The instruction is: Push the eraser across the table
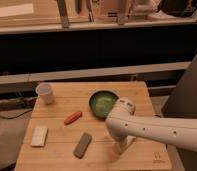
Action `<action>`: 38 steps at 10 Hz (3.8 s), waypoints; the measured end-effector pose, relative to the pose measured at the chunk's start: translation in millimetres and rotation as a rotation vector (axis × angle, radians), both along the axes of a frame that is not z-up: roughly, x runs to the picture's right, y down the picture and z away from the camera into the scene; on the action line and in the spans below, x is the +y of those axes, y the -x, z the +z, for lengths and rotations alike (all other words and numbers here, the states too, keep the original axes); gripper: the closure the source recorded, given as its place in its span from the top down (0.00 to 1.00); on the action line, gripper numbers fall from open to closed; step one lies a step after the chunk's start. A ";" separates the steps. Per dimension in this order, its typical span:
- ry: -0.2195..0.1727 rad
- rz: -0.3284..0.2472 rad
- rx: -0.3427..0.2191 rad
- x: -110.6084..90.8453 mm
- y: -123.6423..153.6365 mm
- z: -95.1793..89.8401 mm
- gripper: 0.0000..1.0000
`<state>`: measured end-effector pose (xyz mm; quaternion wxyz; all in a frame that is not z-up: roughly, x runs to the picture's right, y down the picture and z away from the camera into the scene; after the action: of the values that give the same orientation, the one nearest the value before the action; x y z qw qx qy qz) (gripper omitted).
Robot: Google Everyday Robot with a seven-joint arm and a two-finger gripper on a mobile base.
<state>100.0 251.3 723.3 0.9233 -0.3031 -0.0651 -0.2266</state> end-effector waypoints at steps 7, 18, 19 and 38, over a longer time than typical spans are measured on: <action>0.010 0.002 -0.004 10.7 -2.4 14.3 0.09; 0.027 -0.015 -0.010 21.4 11.3 45.8 0.00; 0.026 -0.025 -0.011 20.5 9.8 48.7 0.00; 0.020 -0.219 -0.103 17.8 117.7 82.4 0.00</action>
<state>-17.7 269.1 805.8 0.8854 -0.3054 -0.0813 -0.3408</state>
